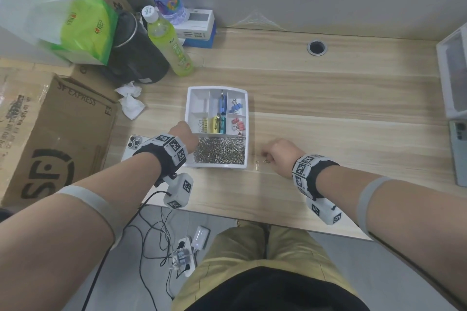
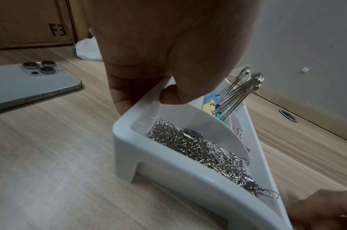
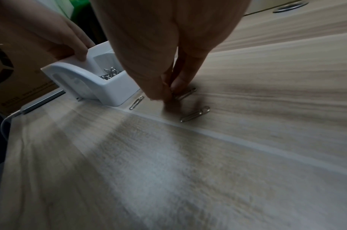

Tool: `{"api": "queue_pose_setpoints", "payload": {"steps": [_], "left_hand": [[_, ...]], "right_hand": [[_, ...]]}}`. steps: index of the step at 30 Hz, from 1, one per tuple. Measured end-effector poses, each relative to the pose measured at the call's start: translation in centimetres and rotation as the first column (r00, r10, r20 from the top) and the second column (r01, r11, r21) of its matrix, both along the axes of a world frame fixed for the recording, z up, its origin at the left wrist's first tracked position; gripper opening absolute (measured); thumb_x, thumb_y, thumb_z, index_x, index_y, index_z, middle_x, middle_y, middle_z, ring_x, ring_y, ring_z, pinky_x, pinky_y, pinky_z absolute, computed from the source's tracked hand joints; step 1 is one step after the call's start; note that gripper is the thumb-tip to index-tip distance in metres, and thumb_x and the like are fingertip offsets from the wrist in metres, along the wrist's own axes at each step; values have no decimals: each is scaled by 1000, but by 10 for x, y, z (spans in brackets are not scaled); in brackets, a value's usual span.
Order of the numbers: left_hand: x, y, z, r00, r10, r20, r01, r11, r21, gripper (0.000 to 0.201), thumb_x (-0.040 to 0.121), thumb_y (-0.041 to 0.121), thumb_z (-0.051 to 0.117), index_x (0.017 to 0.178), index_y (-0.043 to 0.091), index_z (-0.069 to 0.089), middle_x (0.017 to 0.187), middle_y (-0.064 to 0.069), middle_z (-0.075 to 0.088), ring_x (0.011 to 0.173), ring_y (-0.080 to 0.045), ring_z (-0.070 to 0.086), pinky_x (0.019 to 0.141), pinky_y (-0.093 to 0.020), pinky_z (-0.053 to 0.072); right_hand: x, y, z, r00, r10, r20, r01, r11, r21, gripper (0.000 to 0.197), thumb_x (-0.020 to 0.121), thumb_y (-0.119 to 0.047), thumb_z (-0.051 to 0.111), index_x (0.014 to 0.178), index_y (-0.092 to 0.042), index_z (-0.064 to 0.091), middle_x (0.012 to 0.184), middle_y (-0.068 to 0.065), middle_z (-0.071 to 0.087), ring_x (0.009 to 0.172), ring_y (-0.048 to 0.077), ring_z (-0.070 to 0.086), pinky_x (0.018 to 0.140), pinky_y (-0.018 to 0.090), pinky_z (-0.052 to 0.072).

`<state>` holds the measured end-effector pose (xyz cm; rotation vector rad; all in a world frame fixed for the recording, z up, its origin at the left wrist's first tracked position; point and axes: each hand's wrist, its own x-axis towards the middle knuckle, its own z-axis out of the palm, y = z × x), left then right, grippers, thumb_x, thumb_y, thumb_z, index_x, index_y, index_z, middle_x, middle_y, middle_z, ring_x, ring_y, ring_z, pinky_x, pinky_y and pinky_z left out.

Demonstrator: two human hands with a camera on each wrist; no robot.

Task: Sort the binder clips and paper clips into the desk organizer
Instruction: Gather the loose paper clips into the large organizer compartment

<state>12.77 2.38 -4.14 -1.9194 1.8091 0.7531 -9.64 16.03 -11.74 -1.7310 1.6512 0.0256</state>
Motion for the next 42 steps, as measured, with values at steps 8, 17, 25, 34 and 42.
{"api": "queue_pose_setpoints", "payload": {"steps": [8,17,25,34,42], "left_hand": [[4,-1,-5,1000,-17,4,17,1000,-9,5,94,7,46,97,7,42,72,-2,45,58,-13,43,47,-24,34],[5,-3,-7,1000,-24,-7,24,1000,-3,21,95,9,46,114,1,48,74,-3,45,65,-18,48,48,-24,35],[9,-3,-2,999,-49,-21,50,998,30,7,93,8,52,95,6,45,71,-2,44,76,-25,52,57,-28,44],[9,-6,-4,999,-50,14,50,999,22,15,95,9,50,81,6,46,68,-3,45,61,-17,48,49,-23,37],[7,-6,-4,999,-38,24,37,999,26,30,94,8,51,67,11,38,67,-3,45,55,-14,42,47,-22,36]], "right_hand": [[1,2,2,994,-73,84,74,997,-14,35,75,3,50,100,-14,67,81,-3,66,83,23,61,76,33,51],[24,-19,41,888,-309,340,355,931,-80,29,71,4,61,93,-12,73,70,-4,67,59,2,57,71,21,53],[69,-42,55,902,-236,362,260,966,-17,27,85,-8,68,112,-15,67,98,-4,66,84,9,67,83,24,56],[-21,-23,43,965,-259,51,258,966,29,23,82,-7,56,95,-22,68,90,-8,65,85,13,64,81,25,52],[-48,14,29,994,9,-106,16,972,233,30,69,-13,65,98,-22,68,91,-8,64,83,13,61,73,22,49]]}}
